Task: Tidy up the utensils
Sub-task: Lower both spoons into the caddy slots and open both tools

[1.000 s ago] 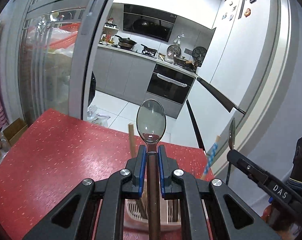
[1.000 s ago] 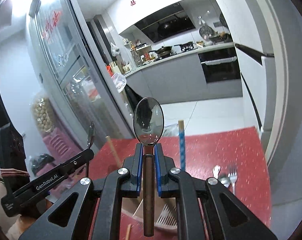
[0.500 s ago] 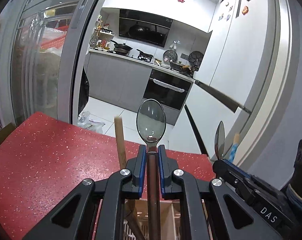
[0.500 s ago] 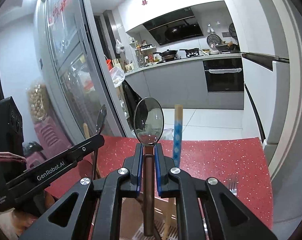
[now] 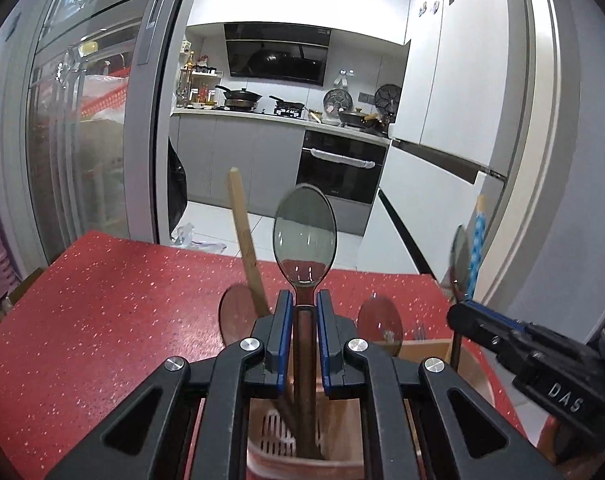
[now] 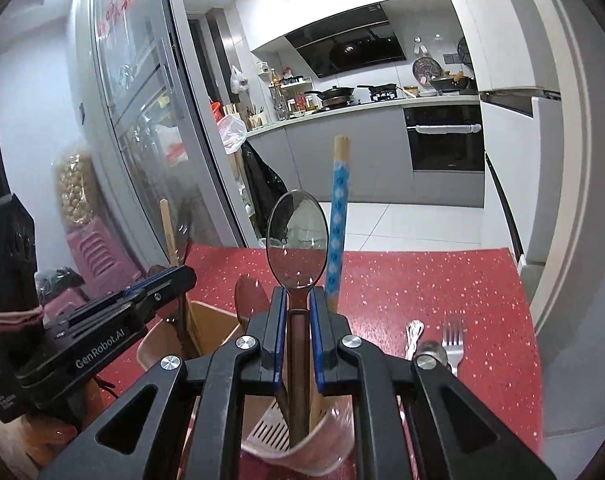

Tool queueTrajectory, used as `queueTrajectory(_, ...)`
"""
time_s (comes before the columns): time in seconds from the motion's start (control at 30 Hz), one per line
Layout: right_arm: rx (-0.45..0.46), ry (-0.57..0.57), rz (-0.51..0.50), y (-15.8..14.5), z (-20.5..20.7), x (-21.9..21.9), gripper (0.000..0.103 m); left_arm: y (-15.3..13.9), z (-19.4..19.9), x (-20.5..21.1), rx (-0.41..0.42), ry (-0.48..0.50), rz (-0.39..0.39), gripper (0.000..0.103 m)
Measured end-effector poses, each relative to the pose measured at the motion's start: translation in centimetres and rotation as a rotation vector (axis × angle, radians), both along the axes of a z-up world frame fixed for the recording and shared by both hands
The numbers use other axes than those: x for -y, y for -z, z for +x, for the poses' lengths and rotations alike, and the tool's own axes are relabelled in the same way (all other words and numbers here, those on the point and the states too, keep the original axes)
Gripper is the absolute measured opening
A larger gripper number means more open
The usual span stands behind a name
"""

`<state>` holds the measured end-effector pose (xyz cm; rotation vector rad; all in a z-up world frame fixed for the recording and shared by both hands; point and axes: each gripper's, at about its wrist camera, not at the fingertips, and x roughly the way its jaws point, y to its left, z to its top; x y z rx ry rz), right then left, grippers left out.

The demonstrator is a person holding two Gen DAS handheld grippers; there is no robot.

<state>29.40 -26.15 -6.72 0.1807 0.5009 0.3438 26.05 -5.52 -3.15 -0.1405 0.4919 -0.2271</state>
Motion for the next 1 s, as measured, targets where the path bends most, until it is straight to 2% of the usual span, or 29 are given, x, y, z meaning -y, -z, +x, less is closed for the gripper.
queueTrajectory(0.4, -0.036, -0.004, -0.014, 0.4, -1.6, 0.1, 0.013, 0.2, -1.8, -0.3, -0.028, -0.017, 0.043, 0.035)
queueTrajectory(0.7, -0.056, -0.014, -0.006, -0.4, -2.9, 0.0, 0.013, 0.4, -3.2, -0.9, -0.072, -0.024, 0.058, 0.035)
queueTrajectory(0.87, -0.065, -0.018, 0.008, -1.0, -4.4, -0.1, 0.025, 0.1, -4.6, -1.6, -0.097, -0.037, 0.065, 0.035)
queueTrajectory(1.0, -0.079, -0.023, 0.023, -1.3, -5.6, -0.2, 0.029, 0.0, -6.1, -2.2, -0.119, -0.050, 0.068, 0.035)
